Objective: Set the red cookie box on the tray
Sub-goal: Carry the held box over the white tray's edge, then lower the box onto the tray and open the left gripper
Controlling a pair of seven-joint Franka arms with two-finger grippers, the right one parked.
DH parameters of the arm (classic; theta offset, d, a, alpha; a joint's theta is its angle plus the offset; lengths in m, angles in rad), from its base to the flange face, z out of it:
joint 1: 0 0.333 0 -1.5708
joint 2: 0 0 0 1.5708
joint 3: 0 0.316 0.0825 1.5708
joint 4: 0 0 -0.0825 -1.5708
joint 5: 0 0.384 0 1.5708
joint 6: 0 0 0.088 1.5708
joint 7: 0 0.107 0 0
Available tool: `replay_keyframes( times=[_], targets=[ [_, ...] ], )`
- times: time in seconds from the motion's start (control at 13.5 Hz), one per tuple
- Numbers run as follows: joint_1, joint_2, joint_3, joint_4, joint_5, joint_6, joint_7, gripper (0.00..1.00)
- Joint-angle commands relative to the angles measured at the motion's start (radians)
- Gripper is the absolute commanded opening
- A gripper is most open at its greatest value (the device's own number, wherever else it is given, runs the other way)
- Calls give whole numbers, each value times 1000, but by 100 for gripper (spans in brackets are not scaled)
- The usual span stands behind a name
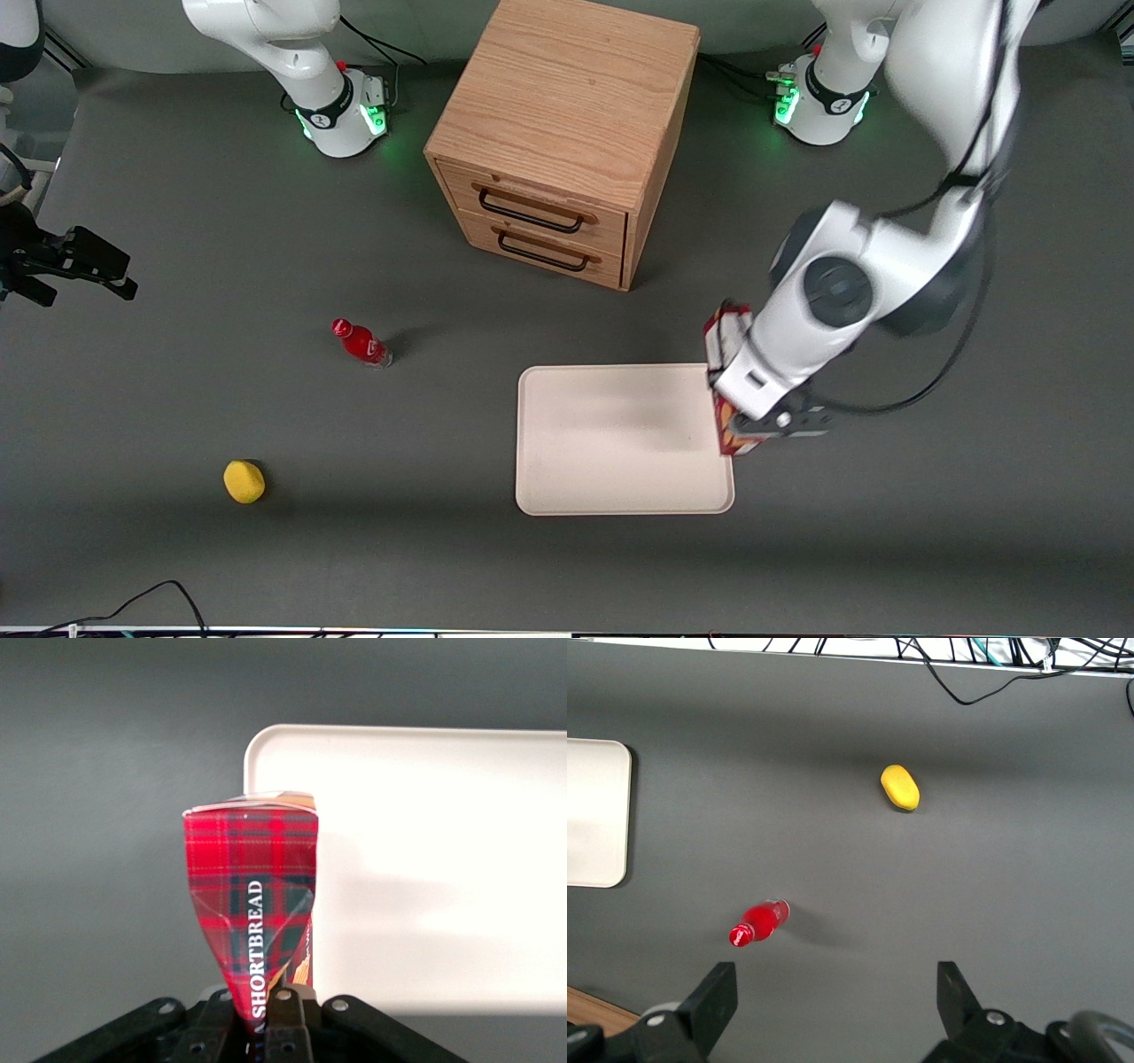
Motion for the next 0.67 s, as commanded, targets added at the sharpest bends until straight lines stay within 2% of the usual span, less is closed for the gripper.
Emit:
replay_keyframes(
  times=[0.0, 0.07, 0.15, 0.22, 0.37, 0.44, 0.52, 0.59],
  targets=[
    [1, 136, -7, 40, 128, 144, -57, 0],
    [1, 145, -5, 29, 147, 186, -62, 0],
    [2, 150, -4, 29, 150, 194, -70, 35],
    [4, 144, -4, 29, 150, 183, -73, 99],
    [14, 87, -5, 29, 137, 119, -64, 100],
    [19, 40, -8, 31, 130, 29, -58, 100],
    [25, -21, -8, 32, 88, -66, -51, 100],
    [28, -96, -1, 34, 7, -157, -3, 100]
  ],
)
